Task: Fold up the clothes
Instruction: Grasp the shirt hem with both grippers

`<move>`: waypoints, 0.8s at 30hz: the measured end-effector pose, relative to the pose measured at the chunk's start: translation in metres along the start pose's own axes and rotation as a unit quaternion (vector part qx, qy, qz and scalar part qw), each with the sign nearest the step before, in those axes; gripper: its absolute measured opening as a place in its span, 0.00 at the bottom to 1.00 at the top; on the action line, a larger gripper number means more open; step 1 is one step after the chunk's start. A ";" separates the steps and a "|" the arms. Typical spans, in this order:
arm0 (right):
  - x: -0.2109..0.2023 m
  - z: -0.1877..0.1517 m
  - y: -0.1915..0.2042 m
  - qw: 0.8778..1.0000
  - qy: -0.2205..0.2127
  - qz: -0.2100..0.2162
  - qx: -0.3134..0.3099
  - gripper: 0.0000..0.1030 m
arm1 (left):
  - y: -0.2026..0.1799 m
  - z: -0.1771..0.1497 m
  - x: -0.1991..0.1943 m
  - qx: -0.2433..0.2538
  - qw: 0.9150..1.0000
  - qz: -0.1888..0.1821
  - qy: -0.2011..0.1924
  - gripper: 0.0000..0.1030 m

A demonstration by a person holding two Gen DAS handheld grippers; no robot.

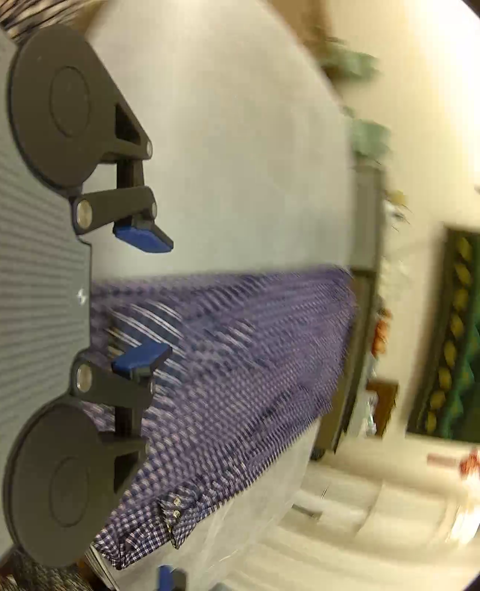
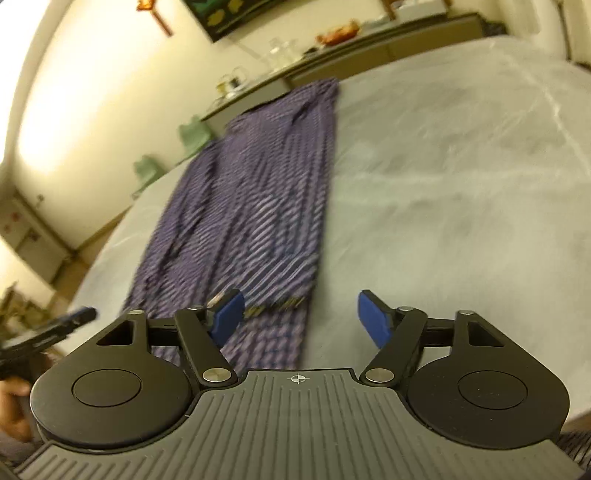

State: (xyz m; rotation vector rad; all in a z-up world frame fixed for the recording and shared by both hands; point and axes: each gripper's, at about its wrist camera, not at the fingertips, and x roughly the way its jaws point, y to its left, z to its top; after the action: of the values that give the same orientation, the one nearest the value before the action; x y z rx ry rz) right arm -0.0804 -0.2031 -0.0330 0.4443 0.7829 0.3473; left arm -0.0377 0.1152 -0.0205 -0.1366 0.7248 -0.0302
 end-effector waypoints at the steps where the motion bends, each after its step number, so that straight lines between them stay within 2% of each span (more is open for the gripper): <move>1: -0.001 -0.005 0.002 1.000 0.005 -0.003 0.001 0.80 | 0.002 -0.001 0.005 -0.008 1.000 0.011 0.012 0.54; 3: 0.001 -0.013 0.010 1.000 0.016 -0.010 -0.009 0.80 | 0.006 -0.008 0.007 -0.011 0.999 0.026 0.026 0.54; 6: 0.011 -0.025 0.028 0.998 0.036 -0.020 -0.047 0.75 | -0.004 -0.012 0.001 0.000 1.000 -0.005 0.027 0.54; 9: 0.018 -0.040 0.050 0.993 0.042 -0.039 -0.107 0.65 | -0.020 -0.024 -0.002 0.030 0.999 -0.013 0.030 0.54; 11: 0.021 -0.050 0.064 0.986 0.039 -0.059 -0.151 0.61 | -0.027 -0.024 0.000 0.042 0.999 -0.009 0.026 0.53; 12: 0.022 -0.053 0.068 0.982 0.036 -0.072 -0.169 0.55 | -0.028 -0.024 0.001 0.042 0.999 -0.011 0.024 0.51; 13: 0.024 -0.055 0.070 0.980 0.035 -0.078 -0.179 0.44 | -0.029 -0.024 0.003 0.046 0.999 -0.011 0.022 0.39; 14: 0.025 -0.056 0.072 0.978 0.034 -0.083 -0.187 0.39 | -0.031 -0.023 0.007 0.052 0.998 -0.010 0.019 0.30; 16: 0.028 -0.056 0.073 0.977 0.032 -0.090 -0.192 0.15 | -0.032 -0.027 0.006 0.056 0.998 -0.013 0.015 0.12; 19: 0.026 -0.055 0.076 0.978 0.025 -0.088 -0.189 0.07 | -0.030 -0.031 -0.002 0.052 0.998 -0.016 0.010 0.06; 24: 0.010 -0.044 0.067 0.987 0.001 -0.053 -0.149 0.05 | -0.009 -0.020 -0.007 -0.008 0.998 -0.058 0.017 0.06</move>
State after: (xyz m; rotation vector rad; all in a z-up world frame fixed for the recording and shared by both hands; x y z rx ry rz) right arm -0.1152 -0.1298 -0.0329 0.1211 0.7395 0.3591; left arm -0.0561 0.1044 -0.0289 -0.1940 0.7499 -0.1368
